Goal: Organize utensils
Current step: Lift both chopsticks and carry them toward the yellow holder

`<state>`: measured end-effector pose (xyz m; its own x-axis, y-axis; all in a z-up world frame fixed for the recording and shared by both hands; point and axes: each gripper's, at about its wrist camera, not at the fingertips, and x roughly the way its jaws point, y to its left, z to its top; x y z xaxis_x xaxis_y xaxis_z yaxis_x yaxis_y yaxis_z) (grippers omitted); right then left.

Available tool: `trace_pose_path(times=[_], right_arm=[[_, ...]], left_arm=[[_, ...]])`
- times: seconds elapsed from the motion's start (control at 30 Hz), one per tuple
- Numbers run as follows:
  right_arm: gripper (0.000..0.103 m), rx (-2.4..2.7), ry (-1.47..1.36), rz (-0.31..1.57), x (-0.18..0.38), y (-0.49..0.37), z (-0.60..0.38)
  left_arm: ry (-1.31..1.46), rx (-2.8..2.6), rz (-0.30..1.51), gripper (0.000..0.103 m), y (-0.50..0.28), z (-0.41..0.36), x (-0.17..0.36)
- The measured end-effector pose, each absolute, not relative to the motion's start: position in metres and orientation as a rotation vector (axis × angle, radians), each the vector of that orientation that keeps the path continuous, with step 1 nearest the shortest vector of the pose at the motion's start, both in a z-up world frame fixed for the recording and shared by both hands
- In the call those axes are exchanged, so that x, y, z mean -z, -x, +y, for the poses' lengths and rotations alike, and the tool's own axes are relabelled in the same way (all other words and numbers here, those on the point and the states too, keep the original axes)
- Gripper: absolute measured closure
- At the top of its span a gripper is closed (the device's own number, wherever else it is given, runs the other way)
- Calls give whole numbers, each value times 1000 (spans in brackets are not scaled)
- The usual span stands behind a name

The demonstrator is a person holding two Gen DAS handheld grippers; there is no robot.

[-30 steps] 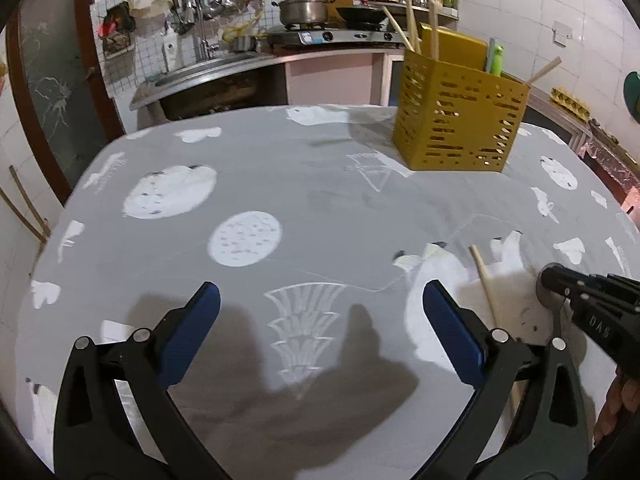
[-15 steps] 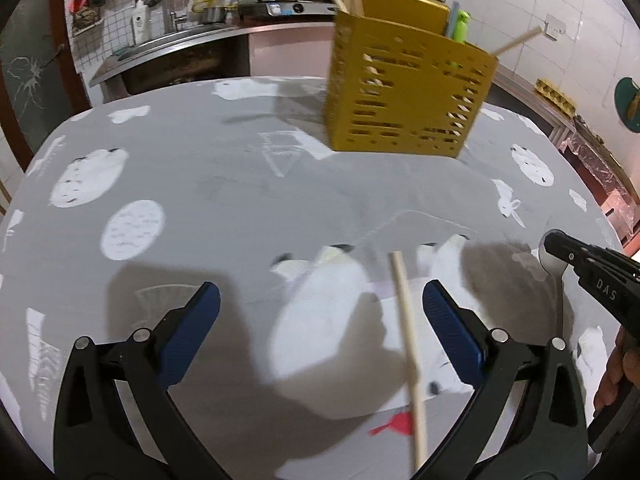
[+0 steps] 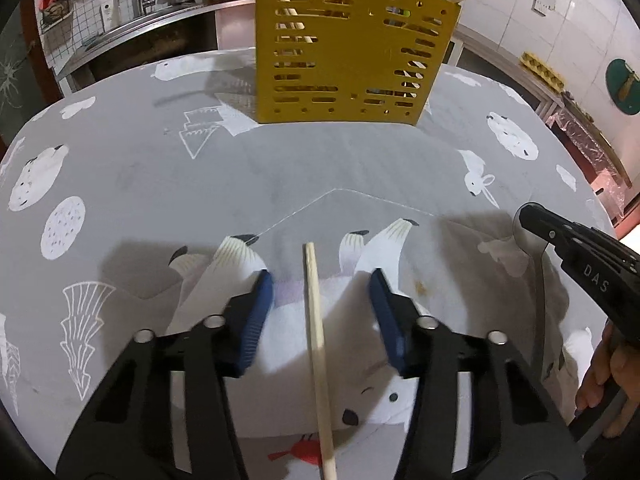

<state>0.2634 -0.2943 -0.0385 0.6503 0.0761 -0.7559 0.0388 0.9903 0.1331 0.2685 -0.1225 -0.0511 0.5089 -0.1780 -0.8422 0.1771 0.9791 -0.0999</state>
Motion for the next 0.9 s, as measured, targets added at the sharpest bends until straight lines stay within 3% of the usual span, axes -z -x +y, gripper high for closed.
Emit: trace_pose_path(times=[0.07, 0.33, 0.6, 0.9], right_arm=[[96, -25, -143, 857, 38, -265, -294], [96, -43, -141, 817, 35, -269, -288], [96, -49, -140, 757, 22, -267, -285], [96, -62, -123, 639, -7, -257, -279]], left_arm=[[3, 221, 1022, 75, -273, -124, 51], [-9, 238, 1015, 99, -281, -123, 50], [4, 251, 952, 99, -282, -115, 35], [23, 271, 735, 100, -262, -101, -32]])
